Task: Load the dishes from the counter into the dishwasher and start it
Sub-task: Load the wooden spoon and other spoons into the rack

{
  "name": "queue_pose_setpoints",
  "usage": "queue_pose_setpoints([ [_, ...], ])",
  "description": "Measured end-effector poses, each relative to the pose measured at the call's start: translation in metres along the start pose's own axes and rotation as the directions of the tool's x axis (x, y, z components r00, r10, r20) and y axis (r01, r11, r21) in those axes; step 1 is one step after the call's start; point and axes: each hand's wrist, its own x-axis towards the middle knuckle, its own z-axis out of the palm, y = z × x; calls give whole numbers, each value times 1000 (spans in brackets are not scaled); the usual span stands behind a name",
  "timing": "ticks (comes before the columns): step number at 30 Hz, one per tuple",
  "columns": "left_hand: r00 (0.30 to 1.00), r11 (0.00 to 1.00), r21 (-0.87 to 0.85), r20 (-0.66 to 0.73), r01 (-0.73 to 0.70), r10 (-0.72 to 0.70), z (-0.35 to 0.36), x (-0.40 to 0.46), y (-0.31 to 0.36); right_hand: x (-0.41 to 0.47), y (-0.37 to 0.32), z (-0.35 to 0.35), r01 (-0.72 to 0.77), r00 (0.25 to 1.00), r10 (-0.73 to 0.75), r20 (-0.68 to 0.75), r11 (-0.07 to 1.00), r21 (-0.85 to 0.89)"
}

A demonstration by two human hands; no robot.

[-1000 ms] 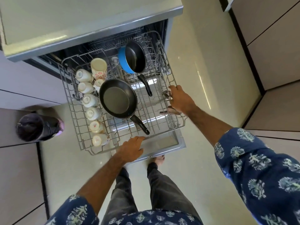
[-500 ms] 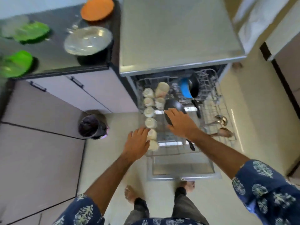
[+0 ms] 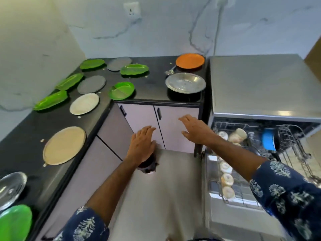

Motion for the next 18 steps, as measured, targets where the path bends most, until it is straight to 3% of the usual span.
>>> queue_pose_setpoints([
  [8, 999, 999, -40, -31, -12, 11, -19, 68, -56, 98, -11, -28, -15, 1000, 14, -28, 1000, -12],
  [18, 1000, 998, -53, 11, -28, 29, 9, 245, -106, 307, 74, -55, -43, 985, 63, -159, 991, 129],
])
